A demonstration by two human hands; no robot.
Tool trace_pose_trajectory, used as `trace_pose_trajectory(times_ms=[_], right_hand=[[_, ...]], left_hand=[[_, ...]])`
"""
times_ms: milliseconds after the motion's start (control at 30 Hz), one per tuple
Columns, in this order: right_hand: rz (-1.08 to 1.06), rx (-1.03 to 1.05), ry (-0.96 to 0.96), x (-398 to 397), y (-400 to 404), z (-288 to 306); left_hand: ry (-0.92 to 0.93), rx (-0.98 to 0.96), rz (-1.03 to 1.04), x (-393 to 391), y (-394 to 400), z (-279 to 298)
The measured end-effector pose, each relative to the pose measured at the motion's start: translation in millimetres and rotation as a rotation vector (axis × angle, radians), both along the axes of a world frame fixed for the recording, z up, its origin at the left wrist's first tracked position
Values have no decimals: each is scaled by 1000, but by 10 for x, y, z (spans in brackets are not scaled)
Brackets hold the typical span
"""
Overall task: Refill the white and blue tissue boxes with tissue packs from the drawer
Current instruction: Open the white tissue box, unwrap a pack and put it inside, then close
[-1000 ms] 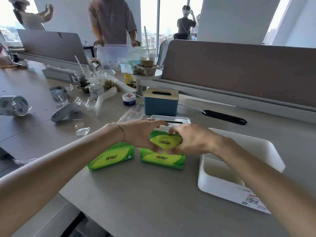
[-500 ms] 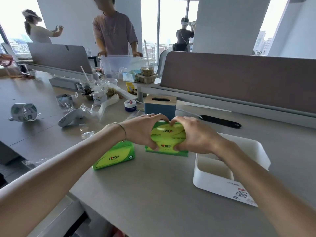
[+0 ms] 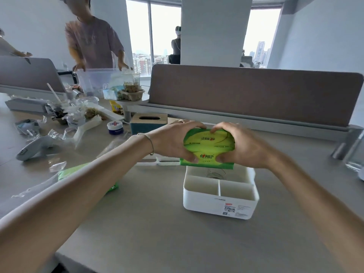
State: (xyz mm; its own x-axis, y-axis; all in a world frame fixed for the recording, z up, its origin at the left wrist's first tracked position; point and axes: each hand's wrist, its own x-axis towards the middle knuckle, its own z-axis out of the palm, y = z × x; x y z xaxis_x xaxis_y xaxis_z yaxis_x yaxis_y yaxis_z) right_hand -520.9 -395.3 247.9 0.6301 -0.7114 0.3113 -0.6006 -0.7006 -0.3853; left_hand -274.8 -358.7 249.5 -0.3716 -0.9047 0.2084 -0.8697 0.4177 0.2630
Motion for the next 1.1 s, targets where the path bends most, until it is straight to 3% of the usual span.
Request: trace_pose_trajectory(times_ms=[233, 733, 933, 1100], right_hand=[[-46, 11, 29, -315, -59, -180], [13, 105, 58, -195, -125, -356], [64, 12, 56, 199, -60, -275], [109, -22, 75, 682, -92, -222]], left_hand=[[-49, 9, -48, -307, -184, -184], [-89, 110, -2, -204, -175, -404], [23, 53, 94, 231, -170, -283], [-84, 112, 354, 742, -206, -549]])
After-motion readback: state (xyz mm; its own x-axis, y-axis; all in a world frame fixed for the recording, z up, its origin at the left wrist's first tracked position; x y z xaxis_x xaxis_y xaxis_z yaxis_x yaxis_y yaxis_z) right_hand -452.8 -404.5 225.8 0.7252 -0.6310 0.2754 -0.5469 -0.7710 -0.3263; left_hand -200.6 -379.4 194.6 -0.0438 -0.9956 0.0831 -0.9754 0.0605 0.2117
